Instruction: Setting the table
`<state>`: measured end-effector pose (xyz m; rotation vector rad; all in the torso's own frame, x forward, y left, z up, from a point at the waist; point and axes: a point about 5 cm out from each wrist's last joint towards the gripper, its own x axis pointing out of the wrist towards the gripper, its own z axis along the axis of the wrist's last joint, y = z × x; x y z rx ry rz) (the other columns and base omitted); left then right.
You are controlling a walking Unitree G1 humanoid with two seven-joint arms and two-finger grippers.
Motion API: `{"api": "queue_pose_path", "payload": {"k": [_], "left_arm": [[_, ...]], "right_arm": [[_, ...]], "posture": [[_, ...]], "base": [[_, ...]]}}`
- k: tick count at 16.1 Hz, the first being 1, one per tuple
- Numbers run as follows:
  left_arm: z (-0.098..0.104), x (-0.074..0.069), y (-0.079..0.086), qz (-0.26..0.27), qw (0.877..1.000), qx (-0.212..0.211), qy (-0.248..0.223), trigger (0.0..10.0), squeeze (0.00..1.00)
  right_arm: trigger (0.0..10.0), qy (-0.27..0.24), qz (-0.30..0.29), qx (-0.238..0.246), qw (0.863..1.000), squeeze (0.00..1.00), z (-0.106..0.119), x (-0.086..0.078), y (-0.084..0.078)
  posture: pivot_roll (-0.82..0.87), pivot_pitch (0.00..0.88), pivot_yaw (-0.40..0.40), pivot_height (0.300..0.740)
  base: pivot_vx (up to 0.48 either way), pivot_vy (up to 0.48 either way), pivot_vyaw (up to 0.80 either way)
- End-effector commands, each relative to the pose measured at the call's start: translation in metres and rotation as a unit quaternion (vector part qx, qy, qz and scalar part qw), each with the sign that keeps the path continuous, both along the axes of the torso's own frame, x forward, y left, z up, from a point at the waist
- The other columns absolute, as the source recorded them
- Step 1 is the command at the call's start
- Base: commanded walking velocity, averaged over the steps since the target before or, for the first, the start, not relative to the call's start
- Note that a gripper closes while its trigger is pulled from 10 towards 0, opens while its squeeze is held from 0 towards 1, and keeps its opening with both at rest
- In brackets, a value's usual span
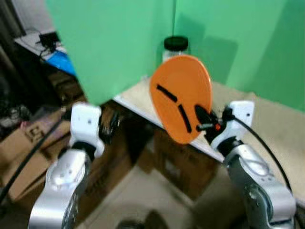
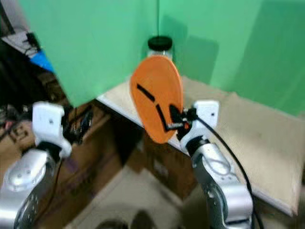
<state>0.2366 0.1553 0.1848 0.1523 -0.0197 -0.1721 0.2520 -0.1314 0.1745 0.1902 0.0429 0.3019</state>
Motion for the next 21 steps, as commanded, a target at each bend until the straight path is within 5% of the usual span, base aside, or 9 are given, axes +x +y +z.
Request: {"api": "queue_pose_path", "payload": {"k": [1, 21], "left_arm": [[-0.0024, -0.0010, 0.0022, 0.003, 1.000, 0.005, 0.006, 10.0, 0.00], [-0.0022, 0.0002, -0.0001, -0.010, 1.000, 0.006, 0.007, 10.0, 0.00]], "right_arm": [[10.0, -0.027, 0.003, 0.008, 1.000, 0.00, 0.0108, -0.0003, 0.0022], [10.0, -0.027, -0.001, 0.006, 1.000, 0.00, 0.0096, -0.0020, 0.0019]], "posture": [[-0.01, 0.008, 0.040, 0.740], [-0.02, 0.000, 0.052, 0.740]], "base": [[-0.285, 0.000, 0.00], [-0.286, 0.000, 0.00]]}}
